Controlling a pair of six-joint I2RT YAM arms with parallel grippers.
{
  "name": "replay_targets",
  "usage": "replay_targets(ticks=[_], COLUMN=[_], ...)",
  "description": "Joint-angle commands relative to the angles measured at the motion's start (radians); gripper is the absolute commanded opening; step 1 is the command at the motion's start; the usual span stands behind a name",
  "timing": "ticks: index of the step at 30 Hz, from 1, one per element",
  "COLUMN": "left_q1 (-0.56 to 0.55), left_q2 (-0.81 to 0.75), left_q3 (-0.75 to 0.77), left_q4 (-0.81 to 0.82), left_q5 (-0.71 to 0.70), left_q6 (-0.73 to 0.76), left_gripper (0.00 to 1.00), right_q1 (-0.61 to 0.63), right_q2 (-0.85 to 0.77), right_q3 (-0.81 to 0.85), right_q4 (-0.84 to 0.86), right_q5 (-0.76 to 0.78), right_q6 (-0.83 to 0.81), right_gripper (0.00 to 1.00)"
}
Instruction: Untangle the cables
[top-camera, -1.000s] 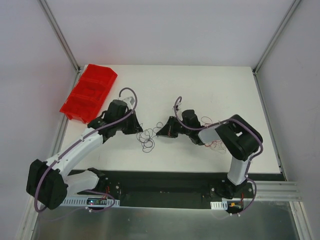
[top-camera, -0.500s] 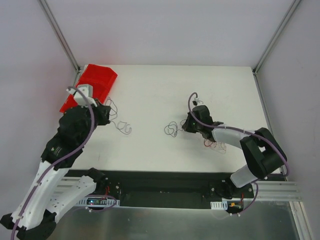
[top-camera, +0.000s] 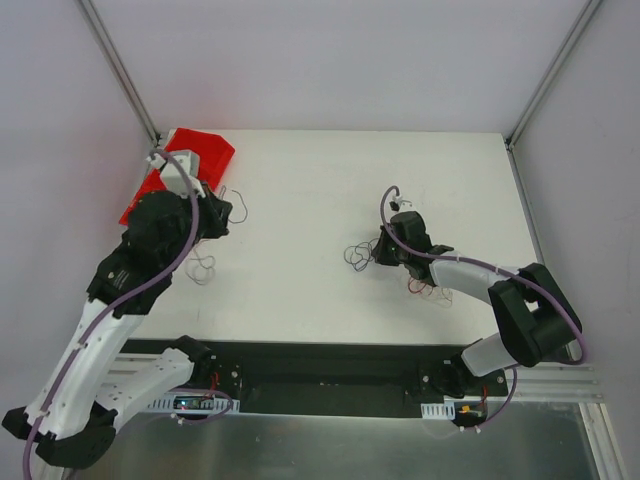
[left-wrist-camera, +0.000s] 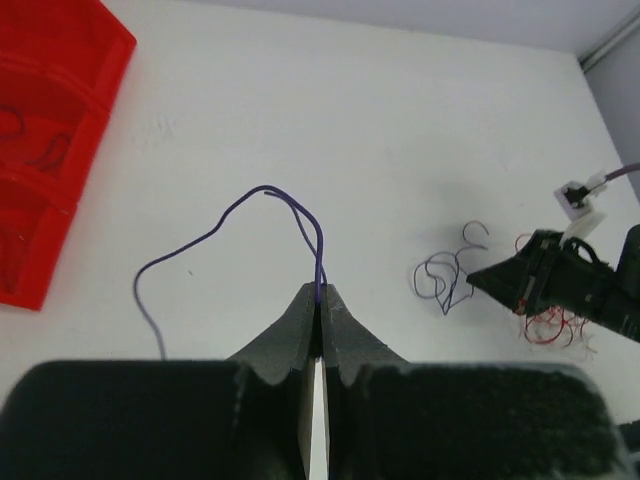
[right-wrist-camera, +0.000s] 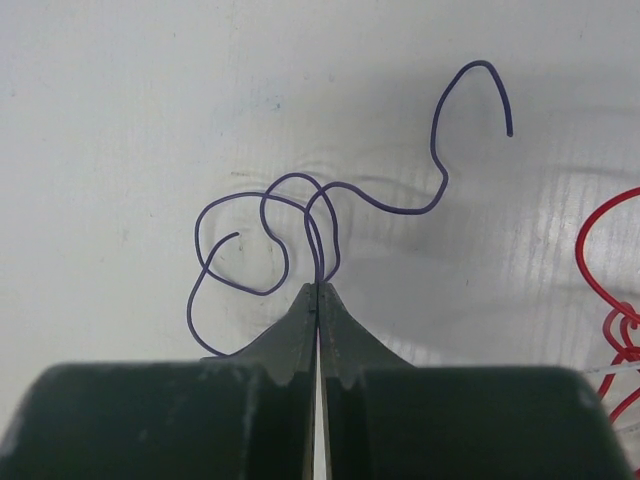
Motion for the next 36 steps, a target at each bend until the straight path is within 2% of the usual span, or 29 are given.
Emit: replay_targets(ticks=[1, 5, 11, 16, 21, 25, 26, 28, 32, 36], left_q1=[-0.001, -0.001, -0.001, -0.004, -0.011, -0.034, -0.046, -0.074, -0.174, -0.224], left_q2=[0.095, 0.197, 0.328, 0.368, 0.441, 0.509, 0.527, 0.563, 0.68, 0.826], left_q3=[-0.102, -0.248, -0.366, -0.398, -0.377, -0.337, -0.322, -0.291, -0.213, -0.118], left_q4=[-0.017, 0.029, 0.122, 0.153, 0.176, 0.171, 0.165, 0.138, 0.078, 0.003], left_q5=[0.096, 0.146, 0.354, 0.45, 0.47, 0.456, 0.438, 0.383, 0.223, 0.102], left_q6=[-0.098, -0.161, -0.152, -0.124, -0.11, -0.107, -0.106, -0.103, -0.052, -0.021], left_gripper=[0.0, 0.0, 0.0, 0.18, 0.31, 0.58, 0.7, 0.8, 0.84, 0.81], right_q1=[0.003, 0.0, -0.005, -0.006, -0.008, -0.008, -0.009, -0.009, -0.014, -0.017], right_q2=[-0.03, -0.039, -0.033, -0.02, -0.007, -0.002, -0.003, -0.002, 0.007, 0.016], right_q3=[0.0, -0.005, -0.005, 0.001, 0.004, 0.003, 0.003, 0.004, 0.004, 0.007], right_q4=[0.022, 0.02, 0.028, 0.036, 0.042, 0.043, 0.043, 0.045, 0.051, 0.056], right_q5=[-0.015, -0.015, -0.05, -0.076, -0.091, -0.093, -0.093, -0.096, -0.116, -0.131], right_q6=[-0.028, -0.034, -0.034, -0.025, -0.018, -0.02, -0.02, -0.018, -0.012, -0.005], right_gripper=[0.0, 0.0, 0.0, 0.0, 0.0, 0.0, 0.0, 0.01, 0.0, 0.01])
